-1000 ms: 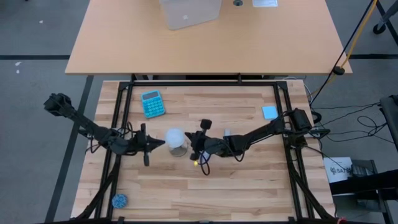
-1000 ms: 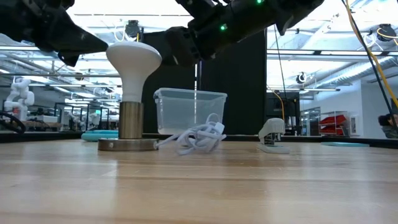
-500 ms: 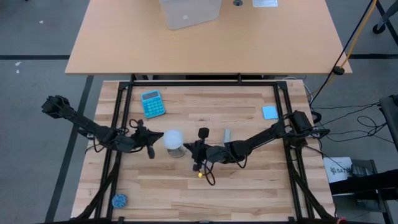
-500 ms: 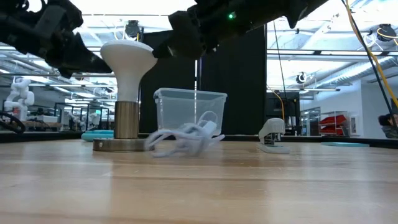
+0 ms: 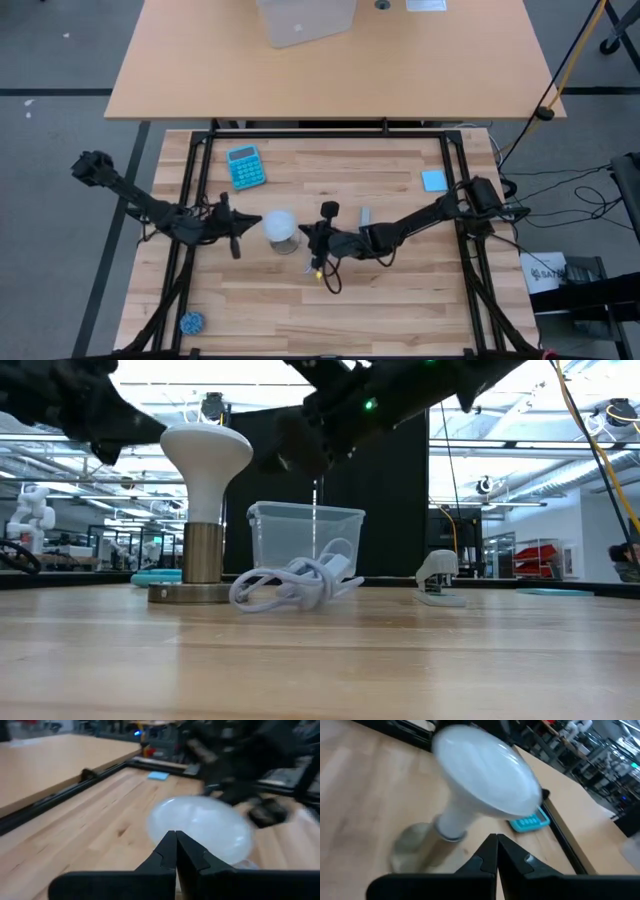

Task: Screw lightbulb
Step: Insert the light bulb into the lamp

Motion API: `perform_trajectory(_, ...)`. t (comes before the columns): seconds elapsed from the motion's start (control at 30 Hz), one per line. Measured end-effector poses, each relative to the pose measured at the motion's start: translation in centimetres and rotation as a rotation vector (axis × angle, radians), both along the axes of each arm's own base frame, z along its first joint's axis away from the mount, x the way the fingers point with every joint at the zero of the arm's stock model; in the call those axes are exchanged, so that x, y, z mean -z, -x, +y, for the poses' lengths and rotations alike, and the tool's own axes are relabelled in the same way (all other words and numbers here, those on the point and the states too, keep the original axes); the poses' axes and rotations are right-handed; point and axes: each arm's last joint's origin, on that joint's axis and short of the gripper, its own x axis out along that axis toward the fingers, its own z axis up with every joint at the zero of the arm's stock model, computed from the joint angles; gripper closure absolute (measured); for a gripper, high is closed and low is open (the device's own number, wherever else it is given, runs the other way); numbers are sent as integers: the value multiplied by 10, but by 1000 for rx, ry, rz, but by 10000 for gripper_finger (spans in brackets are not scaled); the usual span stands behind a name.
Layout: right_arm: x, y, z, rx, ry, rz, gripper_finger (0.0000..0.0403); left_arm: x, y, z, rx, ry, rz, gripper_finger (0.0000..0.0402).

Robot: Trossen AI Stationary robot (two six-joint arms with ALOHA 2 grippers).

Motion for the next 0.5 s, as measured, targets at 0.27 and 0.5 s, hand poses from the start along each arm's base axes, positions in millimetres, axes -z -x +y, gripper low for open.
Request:
perform_trajectory(0.27,-4,-5,-22,42,-2,-35,403,-6,7,-10,155,-27,-28,401)
perform_trajectory(0.5,-9,-8,-25,16,15,-83,403,0,1,-10,190,-31,14,401)
